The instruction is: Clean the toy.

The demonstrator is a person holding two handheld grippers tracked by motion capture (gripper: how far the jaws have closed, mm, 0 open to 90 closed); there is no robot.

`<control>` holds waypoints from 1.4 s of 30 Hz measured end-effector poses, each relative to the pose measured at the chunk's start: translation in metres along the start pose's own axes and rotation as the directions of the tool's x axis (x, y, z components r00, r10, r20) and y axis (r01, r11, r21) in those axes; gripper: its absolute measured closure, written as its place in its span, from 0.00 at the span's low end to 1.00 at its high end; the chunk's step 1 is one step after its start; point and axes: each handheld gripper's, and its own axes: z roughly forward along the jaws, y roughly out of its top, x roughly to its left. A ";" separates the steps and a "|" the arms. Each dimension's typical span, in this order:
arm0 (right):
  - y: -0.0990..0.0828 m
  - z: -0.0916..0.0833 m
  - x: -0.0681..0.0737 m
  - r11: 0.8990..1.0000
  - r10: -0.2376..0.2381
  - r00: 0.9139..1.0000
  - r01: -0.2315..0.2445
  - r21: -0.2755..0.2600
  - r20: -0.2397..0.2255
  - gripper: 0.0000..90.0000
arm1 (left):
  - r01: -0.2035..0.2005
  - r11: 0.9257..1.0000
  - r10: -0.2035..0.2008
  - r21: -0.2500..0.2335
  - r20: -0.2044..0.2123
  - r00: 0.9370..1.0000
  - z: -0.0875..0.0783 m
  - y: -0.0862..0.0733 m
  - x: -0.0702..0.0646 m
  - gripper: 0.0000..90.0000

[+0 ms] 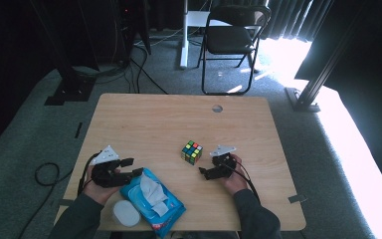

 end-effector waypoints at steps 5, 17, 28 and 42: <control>0.000 0.000 0.000 1.000 0.001 1.000 -0.001 0.000 0.000 0.15 | -0.010 1.000 0.010 0.004 0.020 1.000 0.000 0.000 -0.004 0.46; 0.000 0.000 0.000 1.000 0.001 1.000 -0.001 0.000 0.000 0.15 | -0.030 0.999 0.027 0.035 0.072 0.997 0.005 -0.002 -0.010 0.52; 0.000 0.000 0.000 1.000 0.001 1.000 -0.001 -0.001 0.001 0.15 | -0.086 0.994 0.075 0.065 0.162 0.984 0.010 -0.005 -0.017 0.74; 0.000 0.000 0.000 1.000 0.002 1.000 -0.002 0.000 0.001 0.15 | -0.166 0.982 0.157 0.089 0.095 0.983 0.012 -0.003 -0.025 1.00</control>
